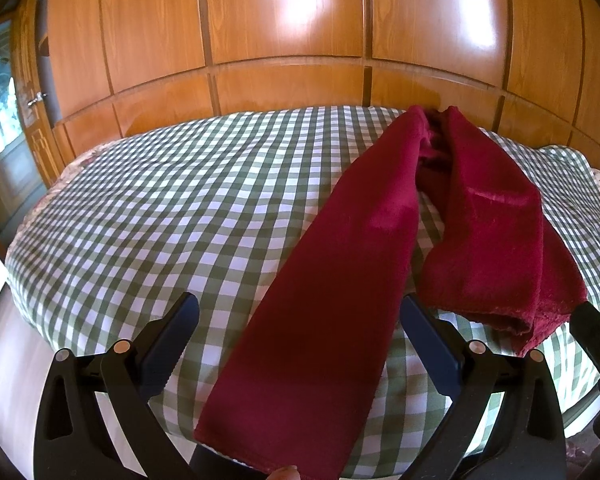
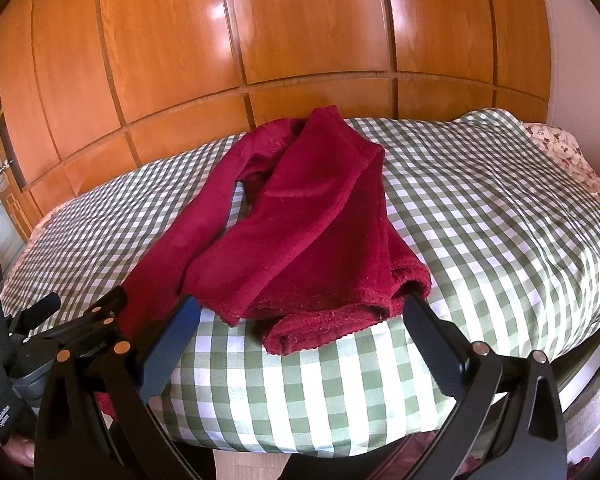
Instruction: Fold small clothes
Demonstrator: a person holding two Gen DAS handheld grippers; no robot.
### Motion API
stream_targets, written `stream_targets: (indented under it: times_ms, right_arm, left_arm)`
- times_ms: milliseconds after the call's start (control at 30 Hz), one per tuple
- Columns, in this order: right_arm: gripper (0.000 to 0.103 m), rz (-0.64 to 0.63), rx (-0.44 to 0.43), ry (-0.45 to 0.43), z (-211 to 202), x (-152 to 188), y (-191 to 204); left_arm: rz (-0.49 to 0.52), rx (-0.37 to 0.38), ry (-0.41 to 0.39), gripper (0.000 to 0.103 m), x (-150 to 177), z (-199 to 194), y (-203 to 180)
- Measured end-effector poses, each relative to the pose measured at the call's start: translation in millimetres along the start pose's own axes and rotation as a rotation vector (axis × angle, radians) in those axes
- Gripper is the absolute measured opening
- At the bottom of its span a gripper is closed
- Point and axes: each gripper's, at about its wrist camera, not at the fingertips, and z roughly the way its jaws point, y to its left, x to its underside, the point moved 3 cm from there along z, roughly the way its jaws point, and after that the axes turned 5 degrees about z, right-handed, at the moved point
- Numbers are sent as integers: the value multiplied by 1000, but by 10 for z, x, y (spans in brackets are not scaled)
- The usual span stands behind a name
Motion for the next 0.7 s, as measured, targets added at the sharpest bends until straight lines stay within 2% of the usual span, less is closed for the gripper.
stream_targets:
  times_ms: [700]
  right_arm:
    - [101, -1, -17, -10, -9, -47, -31]
  left_arm:
    - [16, 31, 47, 100, 49, 122, -18]
